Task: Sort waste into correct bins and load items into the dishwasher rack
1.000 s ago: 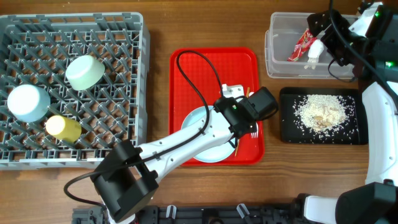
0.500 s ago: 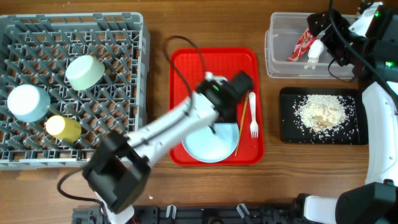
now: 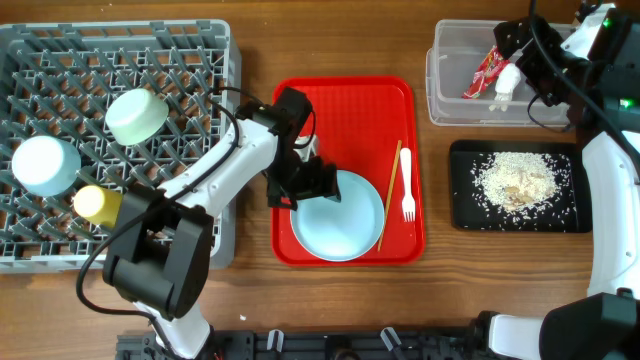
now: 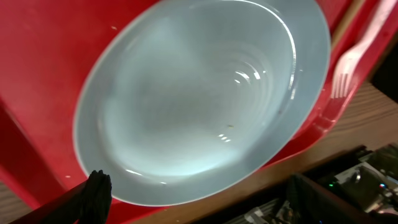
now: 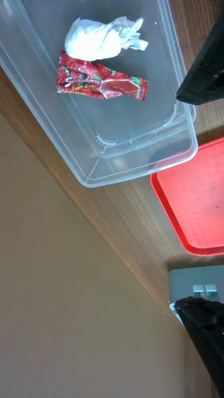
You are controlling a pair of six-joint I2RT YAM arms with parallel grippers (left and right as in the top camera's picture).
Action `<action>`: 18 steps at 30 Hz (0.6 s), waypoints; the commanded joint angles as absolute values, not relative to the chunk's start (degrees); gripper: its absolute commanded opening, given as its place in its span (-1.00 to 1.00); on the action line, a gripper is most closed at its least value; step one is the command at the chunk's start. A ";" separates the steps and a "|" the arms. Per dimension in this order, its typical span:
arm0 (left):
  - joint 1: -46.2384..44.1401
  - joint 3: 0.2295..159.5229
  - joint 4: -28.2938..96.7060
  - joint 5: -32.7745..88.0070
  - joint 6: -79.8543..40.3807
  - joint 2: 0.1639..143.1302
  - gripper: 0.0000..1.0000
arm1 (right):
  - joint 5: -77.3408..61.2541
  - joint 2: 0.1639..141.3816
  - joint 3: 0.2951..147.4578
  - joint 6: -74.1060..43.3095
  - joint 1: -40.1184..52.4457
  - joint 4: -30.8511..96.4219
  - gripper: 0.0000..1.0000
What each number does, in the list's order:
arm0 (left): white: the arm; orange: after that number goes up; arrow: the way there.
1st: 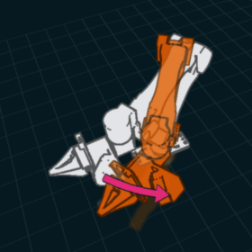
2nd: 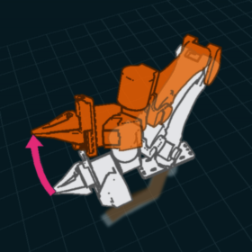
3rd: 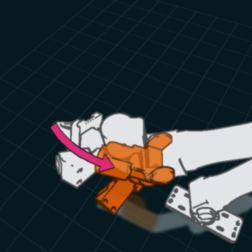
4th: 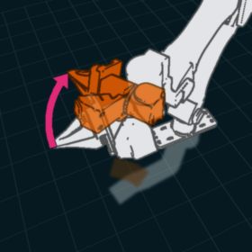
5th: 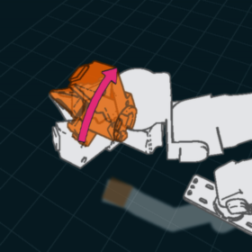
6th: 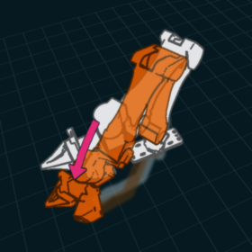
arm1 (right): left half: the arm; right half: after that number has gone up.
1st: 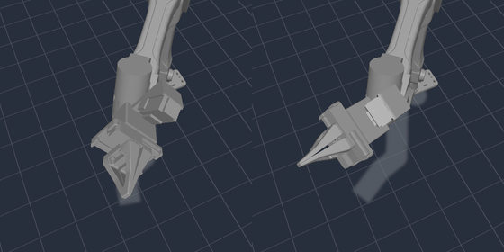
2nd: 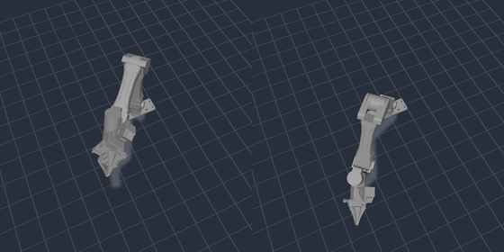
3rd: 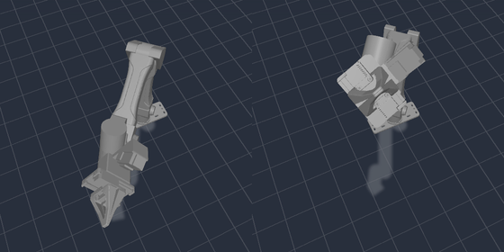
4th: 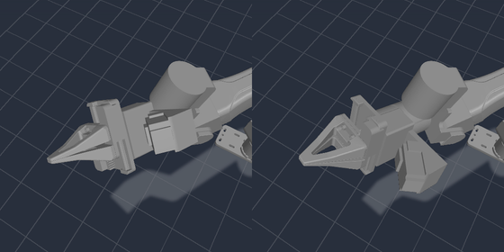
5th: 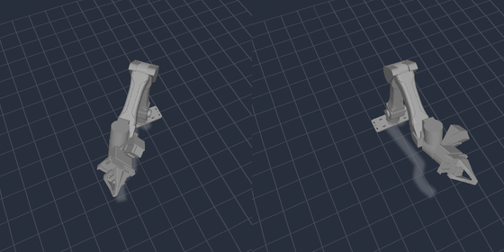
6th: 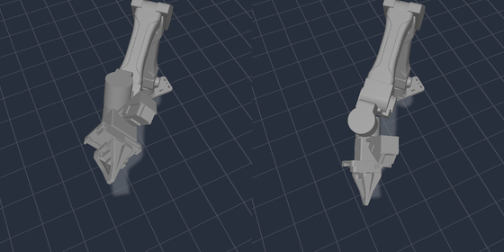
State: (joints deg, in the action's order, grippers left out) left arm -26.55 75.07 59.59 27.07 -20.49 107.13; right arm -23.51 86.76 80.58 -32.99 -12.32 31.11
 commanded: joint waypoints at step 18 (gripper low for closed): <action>-8.34 85.93 62.83 9.21 -27.53 76.82 1.00 | -23.33 85.84 80.62 -43.31 -12.45 30.65 0.99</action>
State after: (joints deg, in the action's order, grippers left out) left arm -15.57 85.56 60.69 15.03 -22.52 82.41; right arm -23.51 86.76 80.58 -33.91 -12.32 31.03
